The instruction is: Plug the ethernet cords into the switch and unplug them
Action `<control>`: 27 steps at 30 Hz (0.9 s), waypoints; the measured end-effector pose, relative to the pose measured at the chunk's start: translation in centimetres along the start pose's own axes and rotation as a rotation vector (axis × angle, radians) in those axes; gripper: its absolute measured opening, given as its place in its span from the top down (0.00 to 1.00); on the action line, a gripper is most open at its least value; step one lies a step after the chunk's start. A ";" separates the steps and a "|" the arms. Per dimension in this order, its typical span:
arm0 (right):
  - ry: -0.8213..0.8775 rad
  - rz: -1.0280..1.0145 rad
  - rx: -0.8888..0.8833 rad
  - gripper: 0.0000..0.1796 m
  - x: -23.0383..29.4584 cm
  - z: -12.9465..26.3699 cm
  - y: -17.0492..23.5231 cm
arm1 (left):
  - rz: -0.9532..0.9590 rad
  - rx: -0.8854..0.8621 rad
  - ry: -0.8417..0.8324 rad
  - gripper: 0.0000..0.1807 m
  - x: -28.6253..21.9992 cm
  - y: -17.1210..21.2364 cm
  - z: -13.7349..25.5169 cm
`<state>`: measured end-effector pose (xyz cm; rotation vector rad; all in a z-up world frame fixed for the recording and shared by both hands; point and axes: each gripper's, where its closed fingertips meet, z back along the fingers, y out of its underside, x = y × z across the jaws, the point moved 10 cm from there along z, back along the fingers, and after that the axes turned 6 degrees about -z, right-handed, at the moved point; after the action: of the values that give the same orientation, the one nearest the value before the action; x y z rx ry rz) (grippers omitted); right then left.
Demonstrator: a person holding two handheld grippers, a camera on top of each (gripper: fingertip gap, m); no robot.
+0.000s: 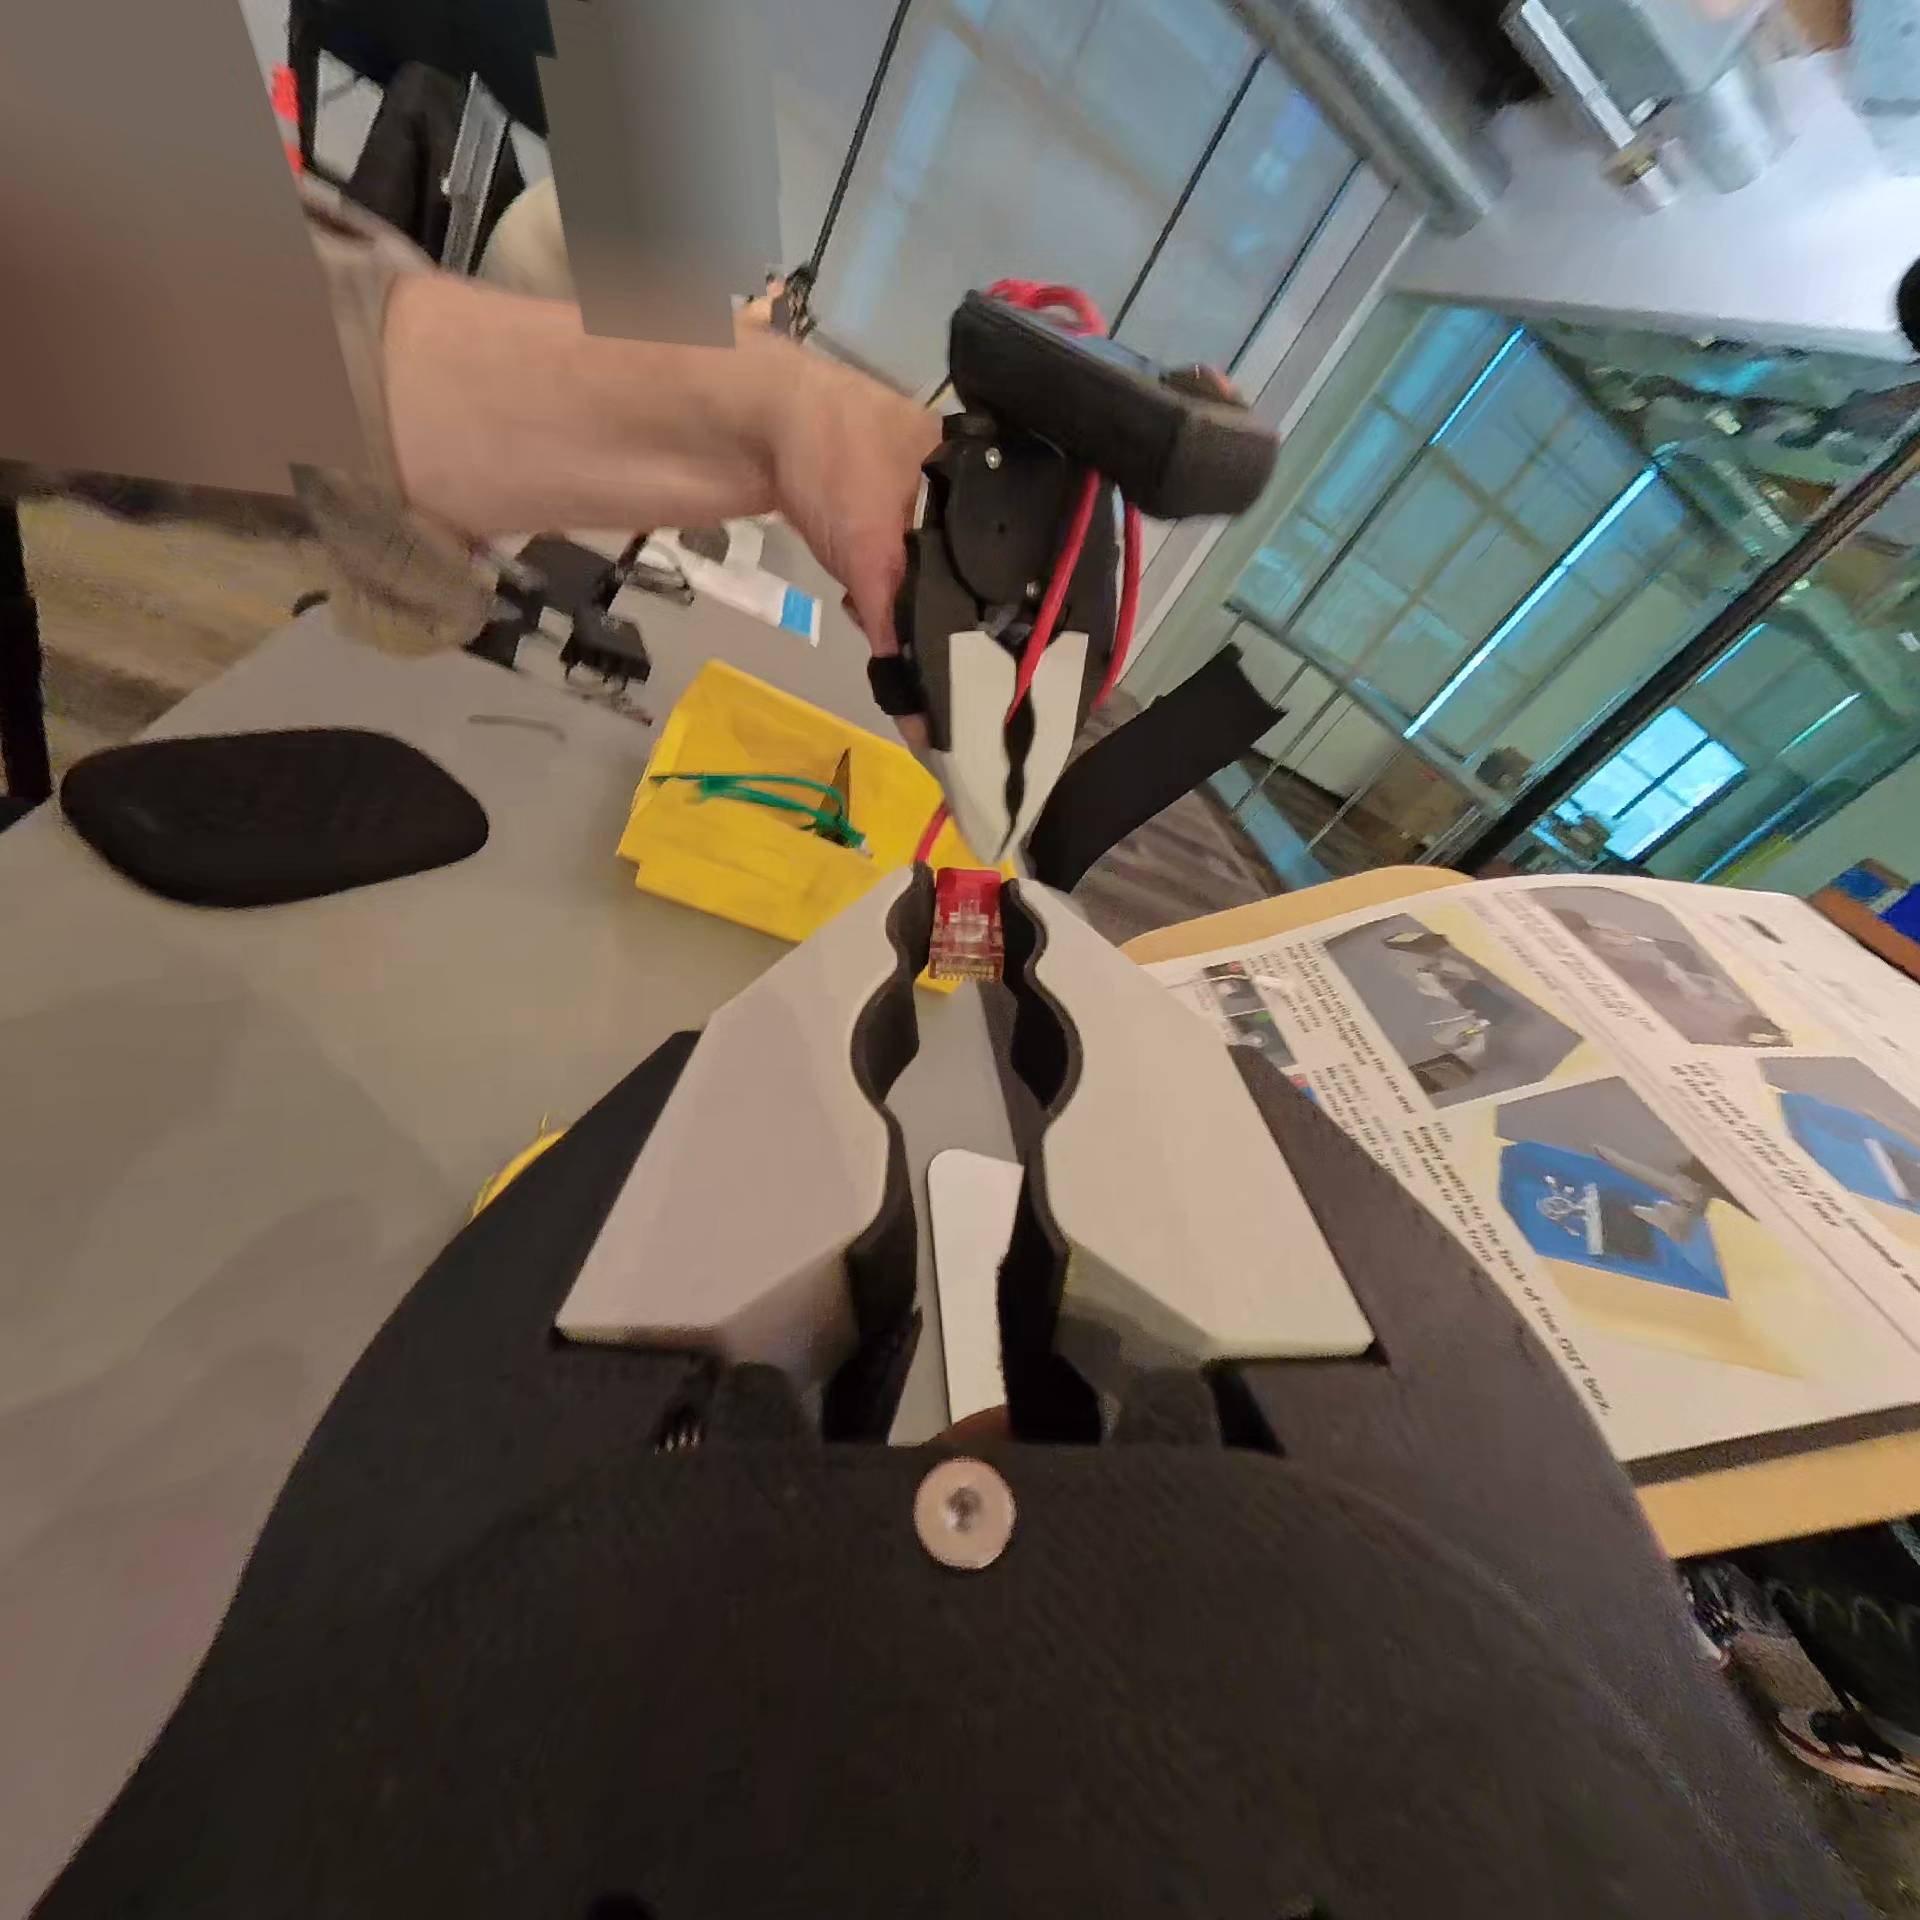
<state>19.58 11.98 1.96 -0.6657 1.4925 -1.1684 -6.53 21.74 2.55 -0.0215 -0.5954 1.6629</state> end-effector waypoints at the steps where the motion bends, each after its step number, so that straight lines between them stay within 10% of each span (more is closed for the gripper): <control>1: -0.030 0.002 0.022 0.95 0.3 -0.5 0.1 | -0.077 0.105 0.063 0.99 -1.0 0.0 -1.1; 9: -0.295 -0.022 0.119 0.94 2.6 -5.4 1.9 | -0.327 0.403 0.457 0.99 -7.7 2.6 -9.5; 20: -0.369 -0.137 0.181 0.94 2.0 -7.9 5.9 | 0.160 -0.120 0.674 0.93 -7.8 9.2 -13.4; 27: -0.370 -0.182 0.223 0.95 1.4 -7.8 7.6 | 0.315 -0.244 0.987 0.59 -8.7 11.7 -14.9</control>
<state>13.14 15.93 -5.99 -0.8251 0.9926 -1.2488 -10.49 18.43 -17.65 -1.0925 -0.0215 1.6210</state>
